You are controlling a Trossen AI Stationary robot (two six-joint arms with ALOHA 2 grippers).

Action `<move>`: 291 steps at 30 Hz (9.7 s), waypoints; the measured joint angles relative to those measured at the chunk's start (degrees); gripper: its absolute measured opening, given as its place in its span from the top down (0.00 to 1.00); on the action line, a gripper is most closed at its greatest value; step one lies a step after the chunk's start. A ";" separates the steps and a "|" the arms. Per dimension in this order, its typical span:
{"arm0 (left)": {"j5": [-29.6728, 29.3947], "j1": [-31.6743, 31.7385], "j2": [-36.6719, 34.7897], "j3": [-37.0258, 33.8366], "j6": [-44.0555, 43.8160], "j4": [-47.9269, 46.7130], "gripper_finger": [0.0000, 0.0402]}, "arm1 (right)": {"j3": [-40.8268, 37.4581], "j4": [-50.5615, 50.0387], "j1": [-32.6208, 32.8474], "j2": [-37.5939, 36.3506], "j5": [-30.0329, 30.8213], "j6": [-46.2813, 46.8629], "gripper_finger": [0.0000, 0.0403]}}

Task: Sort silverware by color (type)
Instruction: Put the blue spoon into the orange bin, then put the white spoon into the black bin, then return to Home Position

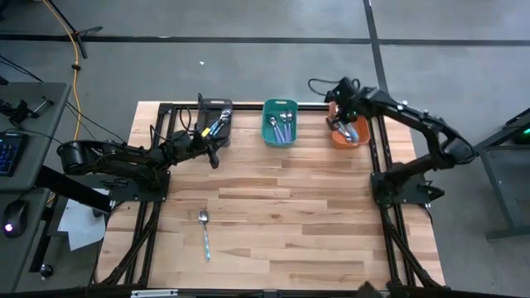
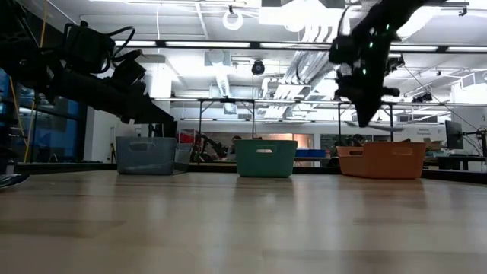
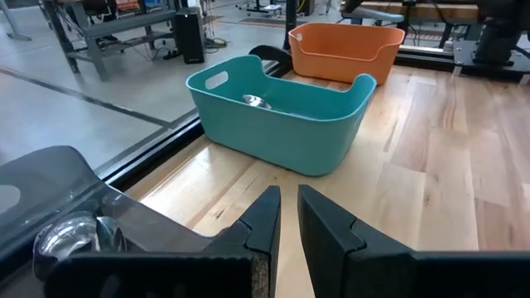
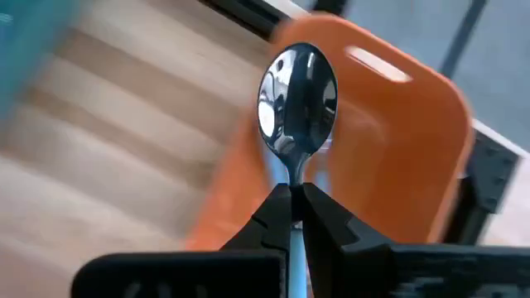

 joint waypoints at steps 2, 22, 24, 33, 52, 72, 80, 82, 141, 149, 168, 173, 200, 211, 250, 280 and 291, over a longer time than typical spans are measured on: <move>0.00 0.00 0.00 0.00 -0.72 -0.32 0.91 | 0.08 0.00 -3.50 2.89 -0.05 -3.20 1.00; 0.02 0.00 0.02 0.00 -3.99 -2.89 0.91 | -0.83 9.09 -11.01 19.64 -5.19 -11.49 0.99; 0.02 0.00 0.02 0.00 -3.99 -3.00 0.91 | -0.82 9.12 -10.90 19.71 -5.19 -11.49 0.97; 0.12 -2.39 -1.07 1.44 -0.91 -8.90 0.91 | 4.22 5.80 -8.59 19.17 -1.71 -12.98 0.75; -4.34 -18.70 -7.10 23.25 -10.73 -63.04 0.91 | -17.69 50.85 5.49 -5.85 -9.35 -18.78 0.97; 2.18 -37.12 -6.30 40.02 -58.73 -97.60 0.82 | -20.51 62.06 10.97 -9.72 -9.50 -18.81 1.00; 0.38 -45.38 -1.00 39.96 -64.85 -99.99 0.63 | -21.00 62.65 10.95 -9.70 -9.48 -20.27 1.00; 0.35 -47.11 1.02 39.28 -64.00 -100.14 0.60 | -21.00 62.68 10.95 -9.70 -9.48 -20.37 1.00; 2.77 -43.94 3.22 29.85 -30.61 -86.70 0.99 | -20.98 62.47 10.95 -9.66 -9.67 -20.27 1.00; -7.35 -36.67 -1.28 37.55 -26.87 -97.76 1.00 | -20.98 62.47 10.95 -9.66 -9.67 -20.27 1.00; -12.70 -4.79 -3.25 60.94 -0.57 -107.54 1.00 | -20.96 62.45 10.95 -9.66 -9.68 -20.25 1.00; -12.62 3.68 1.64 69.00 7.91 -114.17 1.00 | -20.96 62.45 10.95 -9.66 -9.69 -20.23 1.00; -0.59 26.84 37.34 81.18 28.23 -115.31 1.00 | -20.96 62.45 10.95 -9.66 -9.70 -20.47 1.00; -1.32 28.36 39.55 81.13 29.07 -111.57 0.89 | -20.96 62.45 10.95 -9.66 -9.70 -20.49 1.00; -0.22 26.82 37.38 70.18 35.22 -86.63 1.00 | -20.96 62.47 10.93 -9.64 -9.69 -20.49 1.00; 17.80 17.70 2.50 36.72 19.85 -49.93 1.00 | -41.19 88.37 12.75 -9.83 -22.57 -26.12 1.00; 20.48 12.91 -11.97 18.06 10.80 -34.12 1.00 | -48.06 89.09 16.97 -20.99 -19.30 -26.02 1.00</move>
